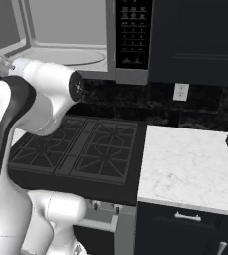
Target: Open the microwave, place the bowl with waffle inside the microwave, then close the microwave door and turn it on.
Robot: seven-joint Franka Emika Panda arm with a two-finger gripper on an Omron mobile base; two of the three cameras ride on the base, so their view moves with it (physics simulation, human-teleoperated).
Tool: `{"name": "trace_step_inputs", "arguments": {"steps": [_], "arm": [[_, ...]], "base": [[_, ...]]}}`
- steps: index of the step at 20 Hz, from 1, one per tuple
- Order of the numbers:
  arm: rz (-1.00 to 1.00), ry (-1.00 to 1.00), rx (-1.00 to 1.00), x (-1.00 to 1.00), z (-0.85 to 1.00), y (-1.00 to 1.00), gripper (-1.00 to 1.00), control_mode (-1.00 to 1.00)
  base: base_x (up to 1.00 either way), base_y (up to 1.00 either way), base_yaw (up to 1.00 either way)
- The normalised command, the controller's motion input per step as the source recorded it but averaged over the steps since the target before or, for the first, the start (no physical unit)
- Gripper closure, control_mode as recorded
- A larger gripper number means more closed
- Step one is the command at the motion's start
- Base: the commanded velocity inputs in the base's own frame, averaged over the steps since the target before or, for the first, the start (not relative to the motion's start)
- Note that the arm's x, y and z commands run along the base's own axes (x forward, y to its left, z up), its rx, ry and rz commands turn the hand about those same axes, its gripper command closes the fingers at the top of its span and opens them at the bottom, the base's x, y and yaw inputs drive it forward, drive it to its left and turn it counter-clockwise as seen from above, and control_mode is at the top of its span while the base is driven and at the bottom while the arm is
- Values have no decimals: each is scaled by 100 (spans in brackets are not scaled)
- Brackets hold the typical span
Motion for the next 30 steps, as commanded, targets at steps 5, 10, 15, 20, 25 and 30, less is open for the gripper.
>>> {"name": "trace_step_inputs", "arguments": {"steps": [5, 10, 15, 20, 25, 30], "arm": [[15, 12, -10, -28, -16, 76, -100, -100], [19, 10, -5, -38, -21, 67, -100, -100], [15, 1, -5, -5, -11, 78, -100, -100], [4, 0, -9, 22, 0, 88, -100, -100], [0, 0, -10, 16, 0, 88, -100, -100], [0, 0, -9, 0, 0, 89, -100, -100]], "base": [[0, 0, 0], [0, 0, 0], [0, 0, 0], [0, 0, 0], [0, 0, 0], [0, 0, 0]]}}
